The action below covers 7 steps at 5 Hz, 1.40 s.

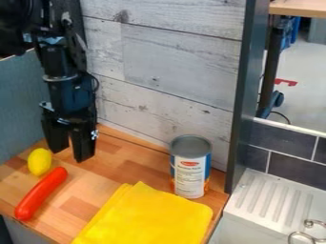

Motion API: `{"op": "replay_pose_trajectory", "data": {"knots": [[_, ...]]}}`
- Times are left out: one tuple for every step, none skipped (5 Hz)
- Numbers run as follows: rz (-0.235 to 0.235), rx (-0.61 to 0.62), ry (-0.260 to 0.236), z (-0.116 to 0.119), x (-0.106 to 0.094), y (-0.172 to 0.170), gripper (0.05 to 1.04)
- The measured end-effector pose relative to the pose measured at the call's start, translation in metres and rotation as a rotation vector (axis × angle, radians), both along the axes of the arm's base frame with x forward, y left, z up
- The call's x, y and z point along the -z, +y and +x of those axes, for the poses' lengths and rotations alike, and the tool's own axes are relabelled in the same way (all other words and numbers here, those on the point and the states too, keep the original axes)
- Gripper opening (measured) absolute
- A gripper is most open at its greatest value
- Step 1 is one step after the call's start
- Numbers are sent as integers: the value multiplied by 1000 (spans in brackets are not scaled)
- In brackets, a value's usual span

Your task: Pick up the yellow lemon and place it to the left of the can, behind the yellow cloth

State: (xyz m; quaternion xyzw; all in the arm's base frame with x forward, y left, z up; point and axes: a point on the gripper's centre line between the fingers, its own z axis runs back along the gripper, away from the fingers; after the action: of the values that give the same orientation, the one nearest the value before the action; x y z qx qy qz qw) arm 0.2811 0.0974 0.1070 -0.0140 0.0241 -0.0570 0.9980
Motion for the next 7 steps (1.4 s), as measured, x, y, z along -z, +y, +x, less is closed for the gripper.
{"op": "replay_pose_trajectory", "data": {"knots": [[217, -151, 3, 10, -23, 16, 999], [292, -262, 54, 19, -10, 31, 999], [303, -340, 91, 27, -4, 50, 1000], [294, -398, 68, 23, -2, 72, 999], [282, -439, 13, 23, 1, 89, 999], [274, -479, -63, 26, 8, 106, 999], [264, -521, -40, 30, 33, 109, 999]]}}
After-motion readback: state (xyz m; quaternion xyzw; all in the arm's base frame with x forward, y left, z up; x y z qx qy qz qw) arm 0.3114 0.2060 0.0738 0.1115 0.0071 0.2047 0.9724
